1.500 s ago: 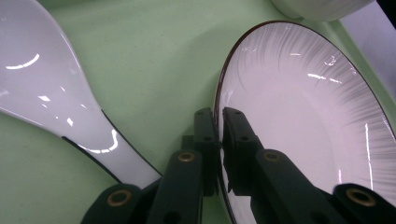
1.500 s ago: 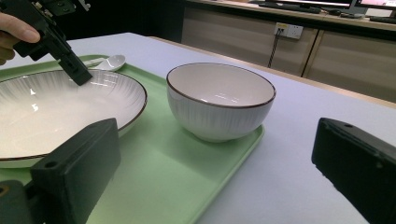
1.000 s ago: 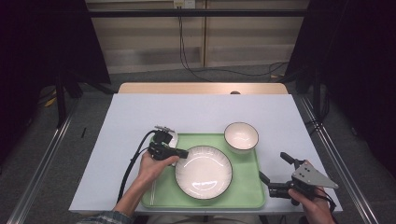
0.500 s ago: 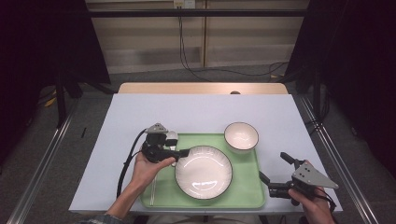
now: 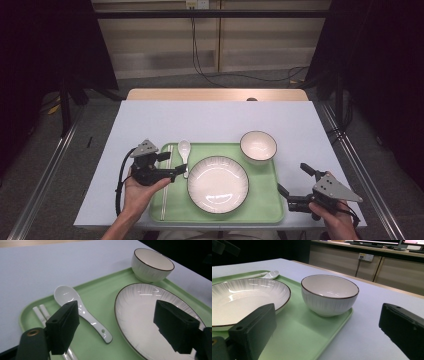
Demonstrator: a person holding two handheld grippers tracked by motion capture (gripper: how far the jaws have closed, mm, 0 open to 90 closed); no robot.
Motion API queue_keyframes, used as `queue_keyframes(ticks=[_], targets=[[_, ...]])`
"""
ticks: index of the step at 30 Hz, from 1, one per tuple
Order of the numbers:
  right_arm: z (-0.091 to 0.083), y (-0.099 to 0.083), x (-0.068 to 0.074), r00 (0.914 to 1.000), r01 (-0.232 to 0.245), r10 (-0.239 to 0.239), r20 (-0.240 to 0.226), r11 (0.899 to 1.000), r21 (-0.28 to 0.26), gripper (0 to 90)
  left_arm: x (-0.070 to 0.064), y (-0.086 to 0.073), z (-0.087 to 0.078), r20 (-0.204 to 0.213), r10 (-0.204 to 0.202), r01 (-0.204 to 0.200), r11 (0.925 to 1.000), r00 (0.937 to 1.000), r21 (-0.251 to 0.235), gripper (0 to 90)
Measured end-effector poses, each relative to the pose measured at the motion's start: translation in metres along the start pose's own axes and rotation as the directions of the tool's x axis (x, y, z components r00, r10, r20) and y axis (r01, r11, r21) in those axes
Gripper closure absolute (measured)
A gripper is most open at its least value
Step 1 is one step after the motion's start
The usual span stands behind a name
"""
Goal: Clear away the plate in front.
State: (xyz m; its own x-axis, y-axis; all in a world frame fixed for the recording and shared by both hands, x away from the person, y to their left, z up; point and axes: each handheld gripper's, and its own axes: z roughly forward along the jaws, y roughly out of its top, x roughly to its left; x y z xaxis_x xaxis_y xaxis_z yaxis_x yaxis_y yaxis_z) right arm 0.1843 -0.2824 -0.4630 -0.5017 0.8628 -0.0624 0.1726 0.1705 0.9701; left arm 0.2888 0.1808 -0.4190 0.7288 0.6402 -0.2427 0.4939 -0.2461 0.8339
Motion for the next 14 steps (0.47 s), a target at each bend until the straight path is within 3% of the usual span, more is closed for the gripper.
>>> queue_keyframes(ticks=[1,2,3,4,5,8,10,12,14], targets=[[0.000,0.000,0.000,1.0000,0.001,-0.001,-0.001,1.000,0.000,0.8,-0.001,-0.002,-0.003,0.002,0.015,-0.015,0.9999,0.9999,0.001,18.7],[0.000,0.000,0.000,1.0000,-0.002,0.002,0.002,1.000,-0.001,0.8,-0.003,-0.005,-0.008,-0.042,0.045,-0.046,0.9990,0.9981,-0.004,18.7],[-0.001,0.000,-0.001,1.0000,-0.007,0.007,-0.006,1.000,0.003,0.8,-0.002,-0.008,-0.011,-0.033,0.041,-0.041,0.9989,0.9986,-0.024,18.5],[-0.001,-0.001,-0.001,1.0000,-0.009,0.009,0.000,1.000,0.003,0.8,0.000,-0.010,-0.014,0.000,0.013,-0.013,0.9991,0.9999,-0.040,18.5],[-0.001,-0.001,-0.001,1.0000,-0.006,0.006,0.002,1.000,0.001,0.8,0.002,-0.013,-0.018,0.005,-0.028,0.028,0.9981,0.9996,-0.055,18.5],[-0.001,-0.001,-0.001,1.0000,-0.003,0.003,0.005,1.000,-0.004,0.8,0.004,-0.020,-0.024,-0.072,0.003,-0.008,0.9982,0.9974,-0.059,16.7],[-0.002,0.000,-0.001,1.0000,-0.005,0.005,0.005,1.000,-0.004,0.8,0.008,-0.022,-0.028,-0.028,-0.020,0.018,0.9970,0.9994,-0.075,16.7],[-0.002,0.000,-0.001,0.9998,-0.007,0.007,0.016,1.000,-0.001,0.9,0.008,-0.022,-0.032,-0.097,0.016,-0.024,0.9963,0.9952,-0.082,16.7],[-0.003,0.000,-0.002,0.9997,-0.016,0.016,0.017,1.000,-0.001,0.8,0.011,-0.022,-0.034,-0.068,0.000,-0.006,0.9963,0.9977,-0.086,16.7]])
